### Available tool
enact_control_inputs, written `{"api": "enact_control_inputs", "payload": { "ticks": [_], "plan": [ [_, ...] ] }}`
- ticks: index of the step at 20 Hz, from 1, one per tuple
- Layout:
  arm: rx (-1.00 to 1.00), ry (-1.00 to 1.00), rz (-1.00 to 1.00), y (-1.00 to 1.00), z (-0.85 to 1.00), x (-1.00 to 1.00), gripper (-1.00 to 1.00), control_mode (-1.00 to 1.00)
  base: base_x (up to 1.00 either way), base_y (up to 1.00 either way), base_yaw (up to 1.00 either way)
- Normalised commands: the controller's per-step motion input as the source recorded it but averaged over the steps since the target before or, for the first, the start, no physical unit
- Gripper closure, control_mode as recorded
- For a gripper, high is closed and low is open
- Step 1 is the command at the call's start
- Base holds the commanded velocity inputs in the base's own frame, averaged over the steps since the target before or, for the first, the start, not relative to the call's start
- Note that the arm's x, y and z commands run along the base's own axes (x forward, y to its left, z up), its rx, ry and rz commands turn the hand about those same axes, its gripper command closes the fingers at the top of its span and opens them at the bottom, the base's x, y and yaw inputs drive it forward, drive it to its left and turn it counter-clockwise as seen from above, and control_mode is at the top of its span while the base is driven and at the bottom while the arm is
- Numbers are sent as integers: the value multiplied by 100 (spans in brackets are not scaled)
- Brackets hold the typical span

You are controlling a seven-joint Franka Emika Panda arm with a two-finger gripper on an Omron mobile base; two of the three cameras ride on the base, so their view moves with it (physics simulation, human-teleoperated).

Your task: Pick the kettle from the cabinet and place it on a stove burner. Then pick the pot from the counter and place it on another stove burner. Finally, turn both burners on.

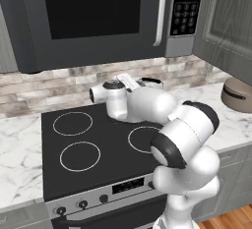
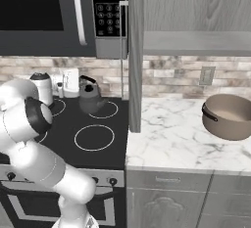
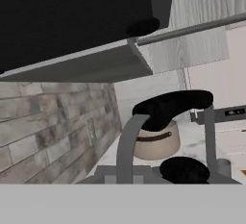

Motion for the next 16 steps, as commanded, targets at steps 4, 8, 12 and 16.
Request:
{"api": "enact_control_inputs", "payload": {
  "ticks": [4, 8, 12, 16],
  "plan": [
    [-2, 0, 0, 0, -28, 33, 100, -100, 0, 0, 0],
    [-1, 0, 0, 0, -27, 23, 100, -100, 0, 0, 0],
    [0, 0, 0, 0, -18, 4, 100, -100, 0, 0, 0],
    [0, 0, 0, 0, -16, 0, 100, -100, 0, 0, 0]
  ]
}}
